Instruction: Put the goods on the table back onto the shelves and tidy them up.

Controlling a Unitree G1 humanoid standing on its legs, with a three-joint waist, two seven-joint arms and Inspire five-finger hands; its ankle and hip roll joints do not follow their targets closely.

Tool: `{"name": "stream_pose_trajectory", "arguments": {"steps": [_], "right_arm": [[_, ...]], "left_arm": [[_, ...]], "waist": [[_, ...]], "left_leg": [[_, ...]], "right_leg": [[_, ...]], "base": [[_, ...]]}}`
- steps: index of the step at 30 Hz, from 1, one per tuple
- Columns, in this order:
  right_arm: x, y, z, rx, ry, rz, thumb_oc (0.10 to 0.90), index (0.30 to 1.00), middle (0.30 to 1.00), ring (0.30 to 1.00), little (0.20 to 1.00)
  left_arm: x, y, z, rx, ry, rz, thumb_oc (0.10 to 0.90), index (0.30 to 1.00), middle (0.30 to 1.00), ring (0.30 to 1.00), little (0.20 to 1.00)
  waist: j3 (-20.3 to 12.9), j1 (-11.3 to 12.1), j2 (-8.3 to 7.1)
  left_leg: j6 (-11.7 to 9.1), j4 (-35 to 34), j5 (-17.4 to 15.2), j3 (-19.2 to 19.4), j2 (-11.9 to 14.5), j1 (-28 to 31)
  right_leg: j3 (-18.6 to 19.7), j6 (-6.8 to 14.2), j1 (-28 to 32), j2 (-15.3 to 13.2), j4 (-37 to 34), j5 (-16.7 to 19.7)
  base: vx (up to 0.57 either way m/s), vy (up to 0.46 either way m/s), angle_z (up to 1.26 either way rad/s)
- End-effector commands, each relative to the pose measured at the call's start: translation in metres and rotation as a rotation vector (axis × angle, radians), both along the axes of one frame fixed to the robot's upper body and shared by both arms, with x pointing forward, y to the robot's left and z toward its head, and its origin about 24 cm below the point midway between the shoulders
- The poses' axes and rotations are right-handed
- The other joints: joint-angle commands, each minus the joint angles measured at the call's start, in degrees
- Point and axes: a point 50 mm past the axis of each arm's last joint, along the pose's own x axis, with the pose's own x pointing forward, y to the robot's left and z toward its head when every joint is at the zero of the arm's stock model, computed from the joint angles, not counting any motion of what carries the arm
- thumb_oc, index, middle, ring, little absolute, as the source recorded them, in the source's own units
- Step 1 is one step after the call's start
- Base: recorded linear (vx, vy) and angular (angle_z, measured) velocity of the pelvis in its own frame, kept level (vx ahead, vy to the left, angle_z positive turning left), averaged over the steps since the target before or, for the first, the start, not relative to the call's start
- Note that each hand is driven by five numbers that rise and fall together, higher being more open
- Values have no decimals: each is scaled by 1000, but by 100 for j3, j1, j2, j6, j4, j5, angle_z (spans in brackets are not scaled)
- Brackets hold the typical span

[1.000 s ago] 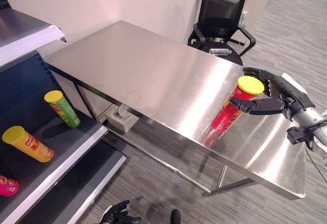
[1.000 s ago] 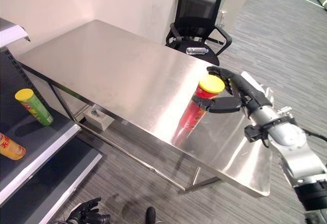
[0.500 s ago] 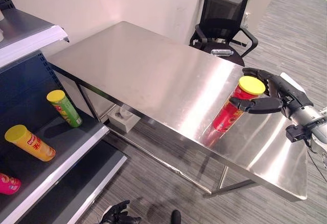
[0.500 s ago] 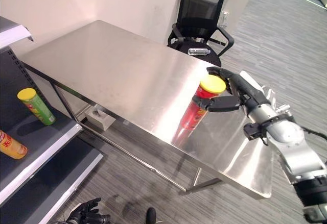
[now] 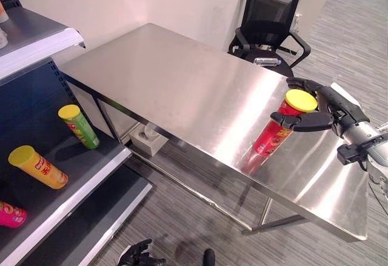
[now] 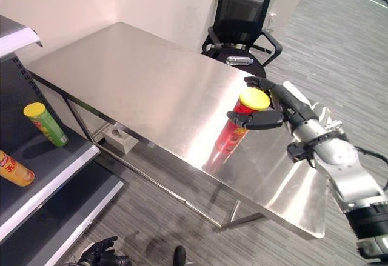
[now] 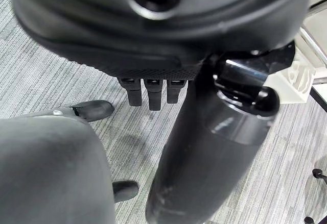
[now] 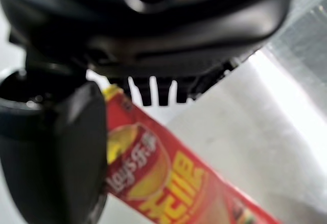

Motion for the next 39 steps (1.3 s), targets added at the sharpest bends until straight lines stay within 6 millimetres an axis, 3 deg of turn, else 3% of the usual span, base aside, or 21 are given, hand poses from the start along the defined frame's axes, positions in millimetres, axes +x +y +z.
{"name": "stream_pose_trajectory", "arguments": {"steps": [1,11,12,14,15,30,34,39], "right_arm": [[8,-3,63,-39,-204,-7,800,900,900,900,900],[12,-4,64,-46,-202,-29,800,900,900,900,900],[13,-5,63,-38,-210,-37,642,662,662,662,662],[13,-5,63,-39,-215,-43,499,448,448,448,448],[13,-4,63,-34,-221,-45,400,300,300,300,300],[13,2,67,2,-299,-52,400,300,300,300,300],[7,13,80,70,-404,-5,400,300,300,300,300],[-15,53,123,295,-691,244,400,300,300,300,300]], "left_arm": [[18,4,5,24,-40,-53,800,900,900,900,900],[18,6,5,30,-37,-41,800,900,900,900,900],[18,6,5,31,-37,-40,800,900,900,900,900],[18,6,5,31,-37,-39,800,900,900,900,900],[18,6,5,32,-38,-37,800,900,900,900,900],[20,7,6,34,-49,-15,800,900,900,900,900],[23,11,9,41,-68,5,800,900,900,900,900],[31,17,14,55,-110,31,800,900,900,900,900]], "waist": [[-162,207,-342],[-149,243,-363],[-145,252,-357],[-142,258,-355],[-139,262,-353],[-129,304,-296],[-146,337,-252],[-95,583,-115]], "left_leg": [[-61,17,-5,185,56,-42],[-66,17,-5,173,55,-53],[-61,17,-7,165,53,-50],[-59,17,-6,161,52,-50],[-59,17,-6,159,52,-51],[-51,17,-9,131,43,-15],[-81,17,28,95,76,0],[-281,17,331,-254,236,-148]], "right_leg": [[25,496,469,-337,79,-589],[-2,498,475,-342,79,-587],[-4,493,479,-343,79,-590],[-5,491,481,-343,79,-592],[-10,491,483,-344,79,-595],[-30,471,530,-336,79,-629],[-59,438,573,-313,79,-672],[-297,247,675,-121,79,-870]], "base": [[0,0,0],[0,0,0],[0,0,0],[0,0,0],[0,0,0],[-1,-1,1],[-16,-44,4],[-109,-176,23]]}}
